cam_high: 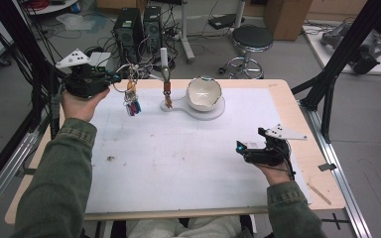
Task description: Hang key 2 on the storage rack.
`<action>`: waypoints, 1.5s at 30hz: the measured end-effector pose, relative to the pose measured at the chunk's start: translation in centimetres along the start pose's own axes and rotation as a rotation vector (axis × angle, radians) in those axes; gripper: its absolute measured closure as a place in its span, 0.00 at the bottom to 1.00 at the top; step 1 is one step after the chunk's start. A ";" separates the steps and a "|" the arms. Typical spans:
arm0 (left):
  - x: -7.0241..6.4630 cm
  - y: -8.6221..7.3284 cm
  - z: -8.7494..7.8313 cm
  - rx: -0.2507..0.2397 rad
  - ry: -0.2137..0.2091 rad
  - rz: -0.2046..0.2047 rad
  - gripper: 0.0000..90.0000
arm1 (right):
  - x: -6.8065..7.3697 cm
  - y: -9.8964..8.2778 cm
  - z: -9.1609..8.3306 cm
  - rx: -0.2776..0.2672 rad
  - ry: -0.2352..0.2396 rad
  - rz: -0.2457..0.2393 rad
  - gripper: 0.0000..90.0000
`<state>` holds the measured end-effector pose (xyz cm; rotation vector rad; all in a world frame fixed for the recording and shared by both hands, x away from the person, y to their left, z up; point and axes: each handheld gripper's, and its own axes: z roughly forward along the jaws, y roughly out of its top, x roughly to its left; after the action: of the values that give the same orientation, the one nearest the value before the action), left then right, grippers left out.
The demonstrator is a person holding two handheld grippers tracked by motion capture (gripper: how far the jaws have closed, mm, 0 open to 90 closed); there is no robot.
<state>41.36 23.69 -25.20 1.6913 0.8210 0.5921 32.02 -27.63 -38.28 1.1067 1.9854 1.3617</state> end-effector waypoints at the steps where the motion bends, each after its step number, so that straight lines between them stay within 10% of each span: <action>1: 0.1 0.0 0.2 0.002 0.003 -0.003 0.97 | 0.0 -0.1 -0.1 -0.003 -0.004 -0.001 0.02; 23: 4.1 -2.0 4.8 0.058 0.015 -0.092 0.97 | -1.0 -2.5 -1.0 -0.030 -0.042 0.006 0.02; 40: 3.9 -1.1 7.7 0.100 0.025 -0.052 0.97 | -1.2 -2.9 -1.4 -0.023 -0.034 0.022 0.02; 45: 4.2 -1.3 8.2 0.082 0.015 -0.111 0.97 | -1.3 -2.9 -1.4 -0.029 -0.034 0.024 0.02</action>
<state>49.86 22.06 -28.74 1.7044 0.9549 0.5014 30.66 -29.93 -40.49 1.1361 1.9278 1.3706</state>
